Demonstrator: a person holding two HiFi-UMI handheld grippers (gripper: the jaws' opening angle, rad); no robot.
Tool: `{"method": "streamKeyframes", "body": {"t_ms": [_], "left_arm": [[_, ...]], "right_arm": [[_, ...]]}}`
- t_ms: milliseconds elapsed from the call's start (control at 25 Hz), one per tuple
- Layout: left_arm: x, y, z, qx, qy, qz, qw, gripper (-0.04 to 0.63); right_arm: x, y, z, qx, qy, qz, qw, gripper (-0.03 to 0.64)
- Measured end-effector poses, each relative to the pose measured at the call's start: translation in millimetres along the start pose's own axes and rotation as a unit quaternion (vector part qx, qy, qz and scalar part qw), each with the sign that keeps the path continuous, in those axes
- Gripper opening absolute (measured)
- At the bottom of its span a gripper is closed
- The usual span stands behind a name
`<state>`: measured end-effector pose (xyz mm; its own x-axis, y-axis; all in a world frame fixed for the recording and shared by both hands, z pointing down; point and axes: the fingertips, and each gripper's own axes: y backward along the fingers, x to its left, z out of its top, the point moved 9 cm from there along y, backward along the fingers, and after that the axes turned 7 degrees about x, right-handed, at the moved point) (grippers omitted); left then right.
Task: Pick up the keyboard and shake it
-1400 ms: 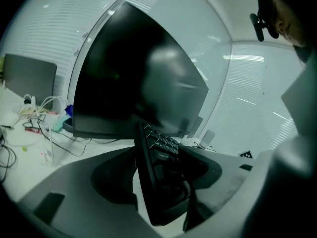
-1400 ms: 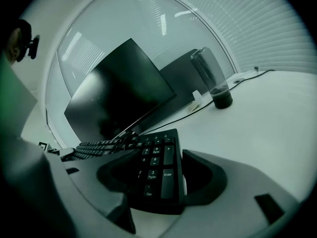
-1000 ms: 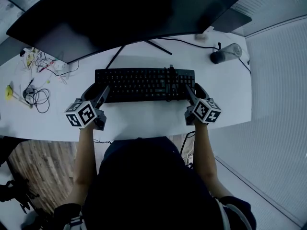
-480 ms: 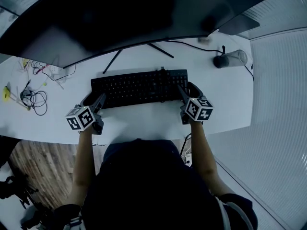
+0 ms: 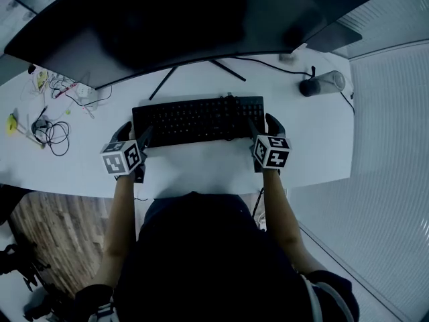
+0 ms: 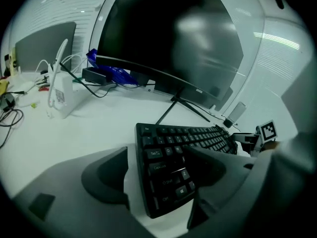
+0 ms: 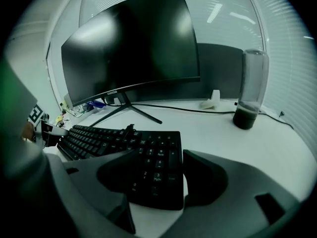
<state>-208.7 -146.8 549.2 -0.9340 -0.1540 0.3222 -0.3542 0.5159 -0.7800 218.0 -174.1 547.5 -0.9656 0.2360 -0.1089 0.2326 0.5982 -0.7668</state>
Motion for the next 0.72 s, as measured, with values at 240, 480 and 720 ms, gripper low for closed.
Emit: {"method": "streamKeyframes", "body": {"t_ms": [240, 480, 720], "left_arm": [[-30, 51, 16, -0.1, -0.072, 0.053, 0.9909, 0.298], [-87, 125, 47, -0.236, -0.145, 0.036, 0.9603, 0.029], [-131, 199, 80, -0.314, -0.187, 0.034, 0.9301, 0.023]], "right_arm": [[42, 46, 18, -0.072, 0.059, -0.005, 0.996, 0.256], [92, 114, 50, -0.187, 0.07, 0.021, 0.98, 0.032], [128, 195, 99, -0.305, 0.085, 0.024, 0.948, 0.028]]}}
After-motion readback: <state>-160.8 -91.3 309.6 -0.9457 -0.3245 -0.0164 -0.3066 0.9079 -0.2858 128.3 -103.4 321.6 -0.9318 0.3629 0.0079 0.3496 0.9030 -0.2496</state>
